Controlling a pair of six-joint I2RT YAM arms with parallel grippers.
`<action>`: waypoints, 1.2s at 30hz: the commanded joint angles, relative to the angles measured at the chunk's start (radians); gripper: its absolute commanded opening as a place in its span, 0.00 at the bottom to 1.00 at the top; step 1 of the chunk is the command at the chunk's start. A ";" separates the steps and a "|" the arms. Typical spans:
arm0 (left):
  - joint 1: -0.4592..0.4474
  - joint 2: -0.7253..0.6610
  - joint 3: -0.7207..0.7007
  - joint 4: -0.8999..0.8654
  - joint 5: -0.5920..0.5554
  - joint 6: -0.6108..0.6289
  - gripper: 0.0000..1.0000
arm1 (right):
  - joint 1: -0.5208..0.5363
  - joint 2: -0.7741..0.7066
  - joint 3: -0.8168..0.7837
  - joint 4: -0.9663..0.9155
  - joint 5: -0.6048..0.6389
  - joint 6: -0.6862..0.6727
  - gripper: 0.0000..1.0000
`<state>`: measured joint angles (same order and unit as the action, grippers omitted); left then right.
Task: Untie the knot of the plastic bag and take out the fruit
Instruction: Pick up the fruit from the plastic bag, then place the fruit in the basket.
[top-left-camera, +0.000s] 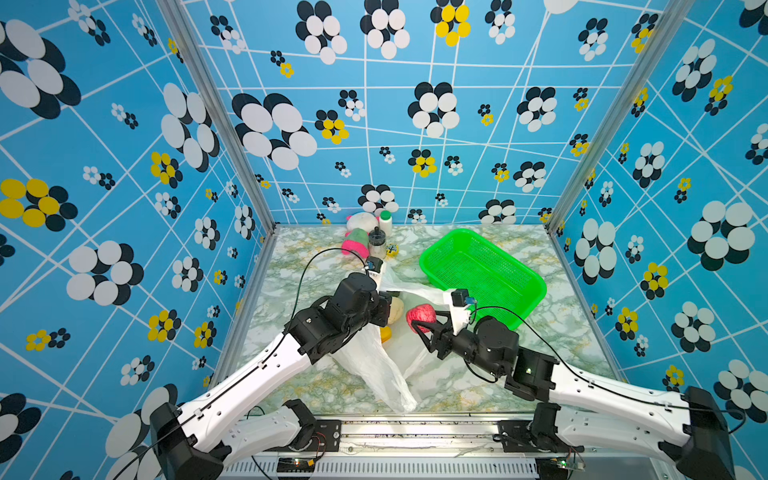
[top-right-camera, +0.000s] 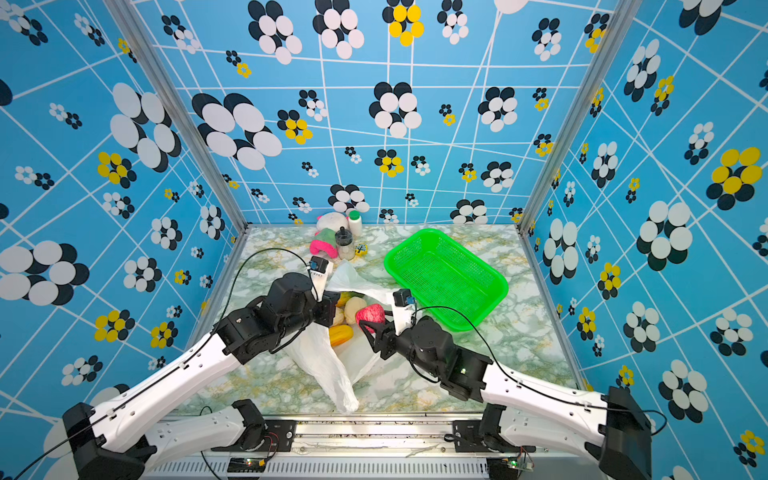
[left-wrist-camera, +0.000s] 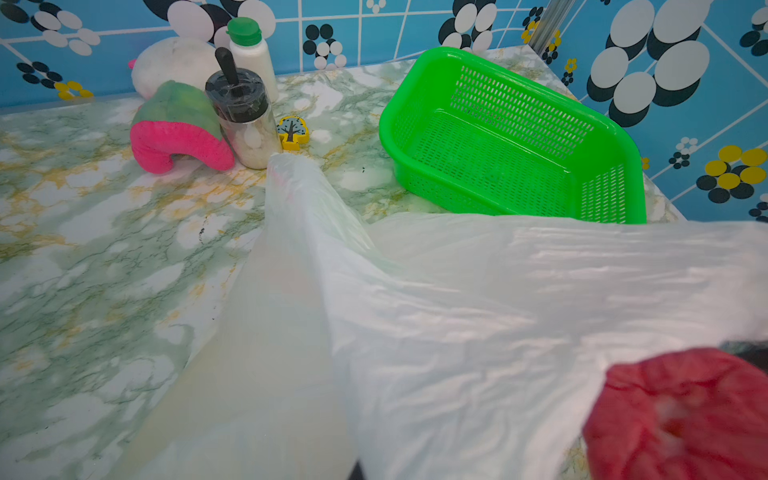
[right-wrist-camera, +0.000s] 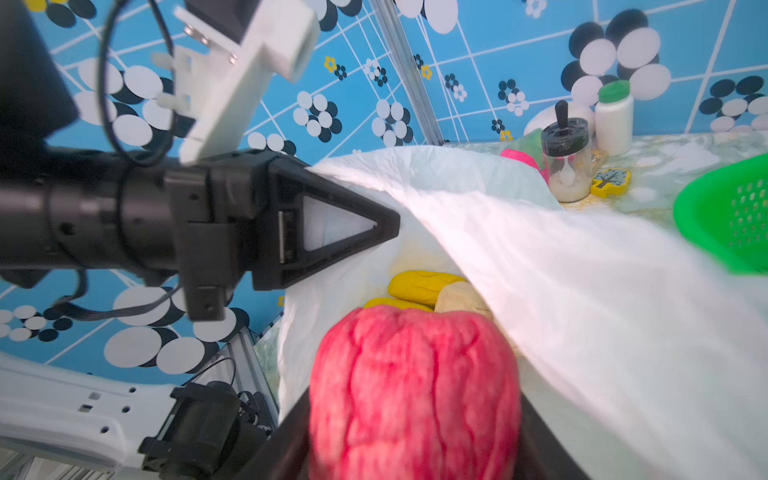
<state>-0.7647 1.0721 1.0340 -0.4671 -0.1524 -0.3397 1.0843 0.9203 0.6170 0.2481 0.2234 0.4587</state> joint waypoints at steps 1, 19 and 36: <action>0.007 0.000 -0.011 0.018 0.017 0.019 0.00 | -0.002 -0.111 -0.011 -0.076 0.147 -0.045 0.39; 0.003 -0.042 -0.081 0.079 0.089 0.128 0.00 | -0.445 -0.090 0.023 -0.361 0.370 0.020 0.35; -0.192 -0.151 -0.096 0.083 0.133 0.230 0.00 | -0.802 0.366 0.154 -0.342 0.160 0.143 0.37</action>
<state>-0.9314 0.9501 0.9546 -0.4103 -0.0402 -0.1463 0.2913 1.2610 0.7200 -0.0814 0.4011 0.5842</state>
